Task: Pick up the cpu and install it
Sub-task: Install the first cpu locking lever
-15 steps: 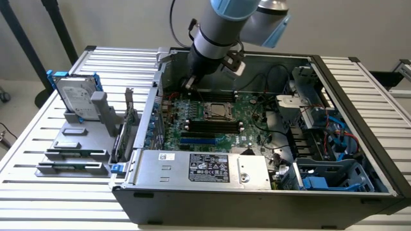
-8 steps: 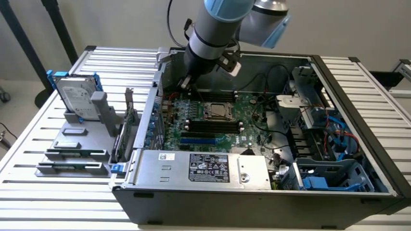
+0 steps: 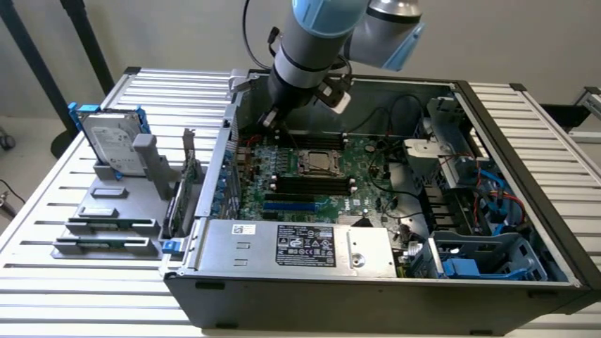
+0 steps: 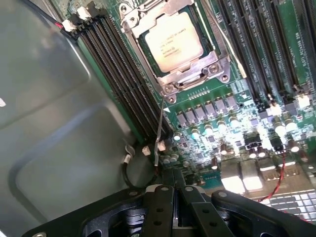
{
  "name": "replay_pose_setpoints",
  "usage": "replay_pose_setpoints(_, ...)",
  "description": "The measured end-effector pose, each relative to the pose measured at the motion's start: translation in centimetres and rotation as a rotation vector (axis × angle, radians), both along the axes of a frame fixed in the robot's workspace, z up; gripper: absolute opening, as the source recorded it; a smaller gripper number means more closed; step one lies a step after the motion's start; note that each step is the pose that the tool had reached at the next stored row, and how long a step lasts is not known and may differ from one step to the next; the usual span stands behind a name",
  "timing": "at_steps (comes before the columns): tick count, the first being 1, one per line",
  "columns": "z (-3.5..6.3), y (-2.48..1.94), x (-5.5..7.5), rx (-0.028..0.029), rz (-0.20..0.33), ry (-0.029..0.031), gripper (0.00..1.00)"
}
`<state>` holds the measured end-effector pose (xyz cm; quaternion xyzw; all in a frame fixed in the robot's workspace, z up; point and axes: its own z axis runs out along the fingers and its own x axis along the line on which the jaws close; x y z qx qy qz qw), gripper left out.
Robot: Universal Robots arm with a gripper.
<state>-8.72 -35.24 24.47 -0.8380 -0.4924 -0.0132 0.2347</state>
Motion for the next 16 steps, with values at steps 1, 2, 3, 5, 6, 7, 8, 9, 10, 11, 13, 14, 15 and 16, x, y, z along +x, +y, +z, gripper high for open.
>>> replay_pose_setpoints(1,-0.01,0.00,0.00,0.0067,-0.011,-0.0001,0.11)
replay_pose_setpoints(2,-0.03,0.00,0.00,0.0129,-0.021,0.0000,0.11)
replay_pose_setpoints(3,-0.05,0.00,0.00,0.0173,-0.028,0.0000,0.11)
replay_pose_setpoints(5,-0.10,-0.03,0.00,0.0207,-0.037,-0.0001,0.11)
replay_pose_setpoints(6,-0.11,-0.06,0.00,0.0207,-0.041,-0.0001,0.11)
replay_pose_setpoints(7,-0.11,-0.13,-0.02,0.0207,-0.043,-0.0001,0.11)
replay_pose_setpoints(8,-0.12,-0.20,-0.06,0.0207,-0.045,-0.0002,0.11)
replay_pose_setpoints(9,-0.12,-0.25,-0.10,0.0207,-0.048,-0.0002,0.11)
replay_pose_setpoints(10,-0.12,-0.29,-0.13,0.0207,-0.051,-0.0002,0.11)
replay_pose_setpoints(11,-0.13,-0.31,-0.15,0.0207,-0.054,-0.0003,0.11)
replay_pose_setpoints(13,-0.13,-0.32,-0.16,0.0206,-0.063,-0.0003,0.11)
replay_pose_setpoints(14,-0.14,-0.32,-0.16,0.0207,-0.068,-0.0004,0.11)
replay_pose_setpoints(15,-0.15,-0.33,-0.16,0.0206,-0.073,-0.0005,0.11)
replay_pose_setpoints(16,-0.16,-0.33,-0.16,0.0206,-0.078,-0.0005,0.11)
